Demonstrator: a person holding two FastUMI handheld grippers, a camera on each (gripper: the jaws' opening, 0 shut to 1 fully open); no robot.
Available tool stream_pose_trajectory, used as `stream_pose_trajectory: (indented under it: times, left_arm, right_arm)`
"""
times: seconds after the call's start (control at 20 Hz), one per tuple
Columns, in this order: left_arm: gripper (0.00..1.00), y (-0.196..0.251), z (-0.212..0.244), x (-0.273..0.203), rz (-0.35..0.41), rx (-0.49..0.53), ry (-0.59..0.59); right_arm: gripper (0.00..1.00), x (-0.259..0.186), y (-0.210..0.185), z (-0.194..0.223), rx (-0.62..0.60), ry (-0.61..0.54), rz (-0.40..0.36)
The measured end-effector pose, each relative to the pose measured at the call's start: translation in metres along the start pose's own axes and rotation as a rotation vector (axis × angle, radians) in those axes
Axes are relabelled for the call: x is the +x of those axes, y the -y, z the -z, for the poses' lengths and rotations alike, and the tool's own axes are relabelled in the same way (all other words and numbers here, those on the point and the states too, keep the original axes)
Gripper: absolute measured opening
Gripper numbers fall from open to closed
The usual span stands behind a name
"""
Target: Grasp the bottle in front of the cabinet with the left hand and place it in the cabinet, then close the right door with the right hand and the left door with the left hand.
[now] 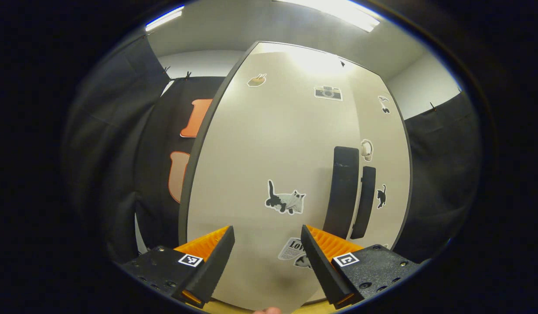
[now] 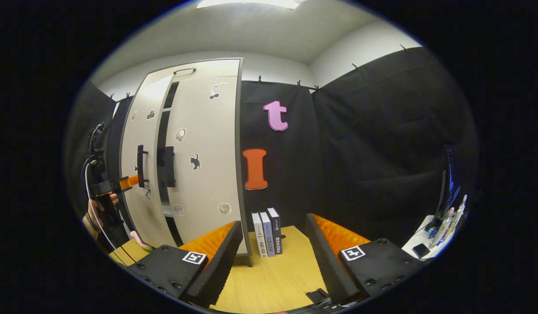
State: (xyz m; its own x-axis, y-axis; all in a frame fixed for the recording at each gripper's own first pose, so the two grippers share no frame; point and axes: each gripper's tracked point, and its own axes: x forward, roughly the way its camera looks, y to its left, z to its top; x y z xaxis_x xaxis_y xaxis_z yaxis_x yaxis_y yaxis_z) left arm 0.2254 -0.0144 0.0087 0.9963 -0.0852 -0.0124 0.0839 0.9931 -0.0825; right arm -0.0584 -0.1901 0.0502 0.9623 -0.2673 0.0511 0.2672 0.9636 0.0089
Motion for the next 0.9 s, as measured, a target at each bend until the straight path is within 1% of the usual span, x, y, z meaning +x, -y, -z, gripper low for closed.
stream_pose_trajectory:
  times: [0.05, 0.1, 0.15, 0.2, 0.25, 0.4, 0.5, 0.6, 0.7, 0.8, 0.9]
  left_arm:
    - [0.92, 0.001, 0.000, 0.001, -0.001, 0.006, 0.003]
    - [0.92, 0.002, 0.001, 0.003, -0.001, 0.009, 0.006]
    - [0.95, 0.003, 0.002, 0.005, 0.000, 0.009, 0.007]
    - [0.92, 0.004, 0.003, 0.007, 0.002, 0.008, 0.007]
    - [0.93, 0.004, 0.004, 0.008, 0.005, 0.005, 0.007]
    - [0.93, 0.003, 0.002, 0.009, 0.008, -0.006, 0.015]
    - [0.94, -0.002, -0.010, 0.006, -0.003, -0.016, 0.053]
    - [0.94, -0.007, -0.023, -0.006, 0.000, 0.002, 0.069]
    - [0.94, -0.012, -0.035, -0.029, -0.011, 0.007, 0.063]
    - [0.94, -0.014, -0.043, -0.054, 0.001, -0.004, 0.061]
    - [0.94, -0.021, -0.053, -0.080, -0.005, 0.002, 0.062]
  right_arm:
    - [0.96, 0.001, 0.002, 0.000, -0.001, -0.001, 0.007]
    - [0.96, 0.003, 0.003, -0.001, -0.002, 0.000, 0.013]
    - [0.96, 0.003, 0.005, 0.000, -0.003, 0.001, 0.016]
    - [0.96, 0.004, 0.004, 0.000, -0.006, 0.000, 0.018]
    - [0.96, 0.004, 0.004, 0.000, -0.009, -0.001, 0.019]
    - [0.96, 0.009, -0.005, 0.002, -0.005, -0.009, 0.005]
    - [0.96, 0.014, -0.020, -0.001, 0.000, -0.006, -0.027]
    - [0.96, 0.020, -0.036, -0.004, -0.010, 0.001, -0.061]
    - [0.96, 0.027, -0.054, -0.005, -0.015, 0.011, -0.100]
    - [0.96, 0.032, -0.074, -0.004, -0.011, 0.014, -0.140]
    - [0.96, 0.036, -0.093, 0.000, -0.002, 0.005, -0.188]
